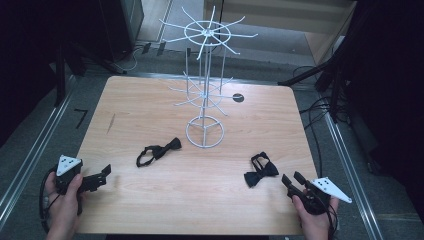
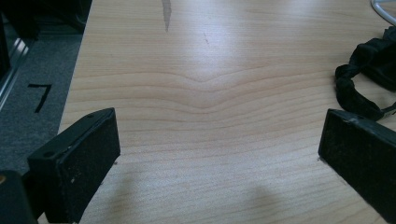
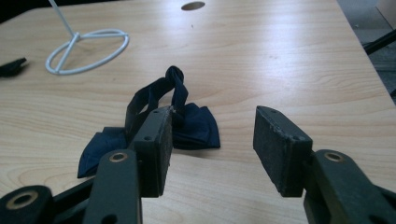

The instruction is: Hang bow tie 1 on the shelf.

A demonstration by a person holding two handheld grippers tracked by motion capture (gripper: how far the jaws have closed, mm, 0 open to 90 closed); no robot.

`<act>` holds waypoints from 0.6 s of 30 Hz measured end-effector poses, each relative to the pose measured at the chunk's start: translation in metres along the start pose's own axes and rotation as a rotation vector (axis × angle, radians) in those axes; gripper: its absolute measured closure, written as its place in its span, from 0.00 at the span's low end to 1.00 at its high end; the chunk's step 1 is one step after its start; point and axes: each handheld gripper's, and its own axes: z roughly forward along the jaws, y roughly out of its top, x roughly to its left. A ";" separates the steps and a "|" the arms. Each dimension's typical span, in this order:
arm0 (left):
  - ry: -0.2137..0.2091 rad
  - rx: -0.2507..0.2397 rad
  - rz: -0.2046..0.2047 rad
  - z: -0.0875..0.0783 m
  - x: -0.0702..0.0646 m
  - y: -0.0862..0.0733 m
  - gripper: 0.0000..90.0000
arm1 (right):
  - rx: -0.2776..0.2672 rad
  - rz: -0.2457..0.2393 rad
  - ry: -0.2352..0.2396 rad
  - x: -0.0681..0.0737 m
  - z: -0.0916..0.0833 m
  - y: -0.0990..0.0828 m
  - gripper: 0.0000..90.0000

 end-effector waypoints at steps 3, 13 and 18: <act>0.000 0.001 0.001 0.000 0.000 0.000 0.00 | 0.014 -0.004 -0.003 0.004 0.003 0.000 0.55; 0.002 0.002 -0.002 0.000 0.000 0.000 0.00 | 0.016 -0.004 0.004 0.011 0.015 0.008 0.57; 0.000 0.003 -0.004 0.001 0.000 0.000 0.00 | 0.034 -0.015 0.018 0.017 0.021 0.011 0.61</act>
